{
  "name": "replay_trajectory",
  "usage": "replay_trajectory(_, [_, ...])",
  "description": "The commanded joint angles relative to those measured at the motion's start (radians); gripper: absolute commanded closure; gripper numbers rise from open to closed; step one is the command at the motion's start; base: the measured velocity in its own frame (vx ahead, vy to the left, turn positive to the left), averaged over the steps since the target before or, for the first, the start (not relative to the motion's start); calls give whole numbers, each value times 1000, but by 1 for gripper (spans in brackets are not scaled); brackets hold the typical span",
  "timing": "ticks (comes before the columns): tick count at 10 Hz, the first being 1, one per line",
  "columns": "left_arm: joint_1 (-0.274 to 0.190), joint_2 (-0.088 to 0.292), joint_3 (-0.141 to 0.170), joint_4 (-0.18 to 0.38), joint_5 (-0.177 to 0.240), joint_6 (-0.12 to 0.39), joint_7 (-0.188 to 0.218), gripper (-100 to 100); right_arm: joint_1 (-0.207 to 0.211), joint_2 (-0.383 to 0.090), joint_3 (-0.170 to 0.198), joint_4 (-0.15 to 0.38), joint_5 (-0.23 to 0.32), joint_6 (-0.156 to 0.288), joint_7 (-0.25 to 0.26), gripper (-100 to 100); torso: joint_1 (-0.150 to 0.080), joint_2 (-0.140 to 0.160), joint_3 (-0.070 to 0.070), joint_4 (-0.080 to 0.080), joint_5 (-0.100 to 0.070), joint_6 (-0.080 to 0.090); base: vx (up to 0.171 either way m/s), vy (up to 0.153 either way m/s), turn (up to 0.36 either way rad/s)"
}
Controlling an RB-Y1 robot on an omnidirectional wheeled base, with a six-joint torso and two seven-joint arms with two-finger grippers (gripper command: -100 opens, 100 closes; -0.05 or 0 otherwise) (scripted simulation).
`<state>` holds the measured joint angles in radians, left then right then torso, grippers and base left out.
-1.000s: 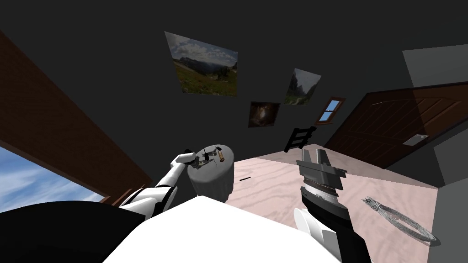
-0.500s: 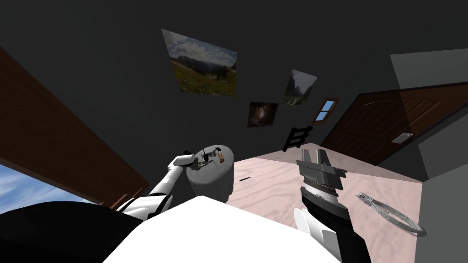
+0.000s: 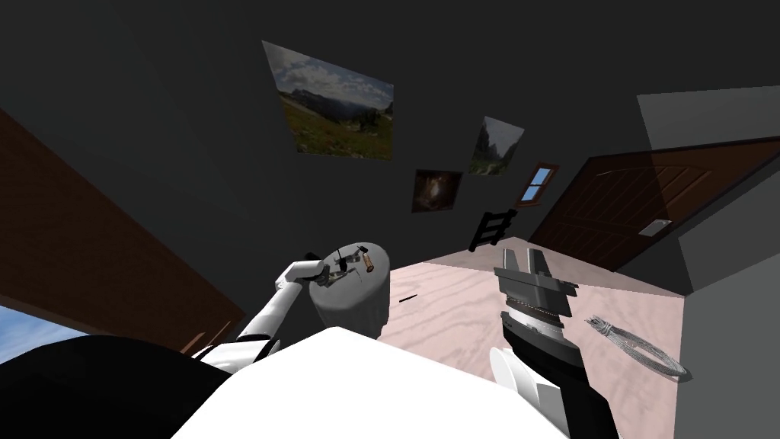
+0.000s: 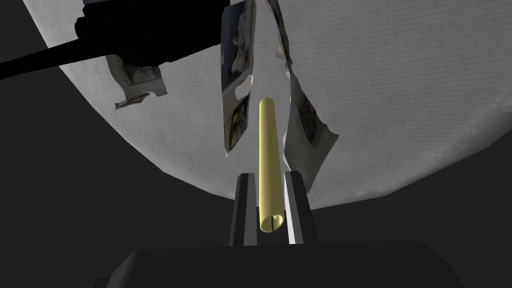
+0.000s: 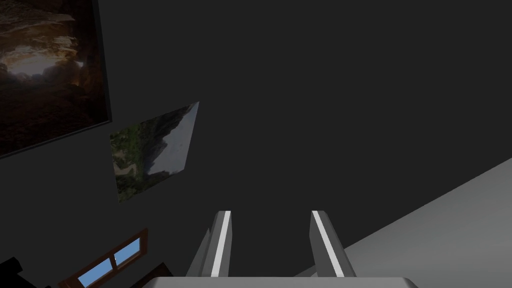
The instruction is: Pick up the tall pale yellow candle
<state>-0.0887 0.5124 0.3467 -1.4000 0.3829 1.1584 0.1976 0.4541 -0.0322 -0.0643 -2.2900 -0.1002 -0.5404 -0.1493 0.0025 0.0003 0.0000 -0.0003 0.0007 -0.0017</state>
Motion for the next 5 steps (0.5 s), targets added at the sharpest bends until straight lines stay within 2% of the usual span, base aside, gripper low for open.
replay_trajectory(1, [39, -11, -2, -50, -11, 28, 35, 100, 0, 0, 0, 0, 0, 0, 0, 0, 0, 0, 0, 0, 0, 0, 1, 37, -64])
replay_trajectory(2, [39, -11, -2, -82, -11, 28, 35, 100, 0, 0, 0, 0, 0, 0, 0, 0, 0, 1, 0, 0, 0, 0, -1, 34, -28])
replay_trajectory(3, [74, -20, -3, -115, -19, 52, 64, 100, 0, 0, 0, 0, 0, 0, 0, 0, 0, 1, 0, 0, 0, 0, 11, 36, -62])
replay_trajectory(4, [74, -20, -3, -149, -19, 52, 64, 100, 0, 0, 0, 0, 0, 0, 0, 0, 0, 0, 0, 0, 1, 0, 7, 31, -25])
replay_trajectory(5, [66, -16, -2, -126, -16, 51, 59, 100, 0, 0, 0, 0, 0, 0, 0, 0, 0, 0, 0, 0, 0, 0, -1, 8, -6])
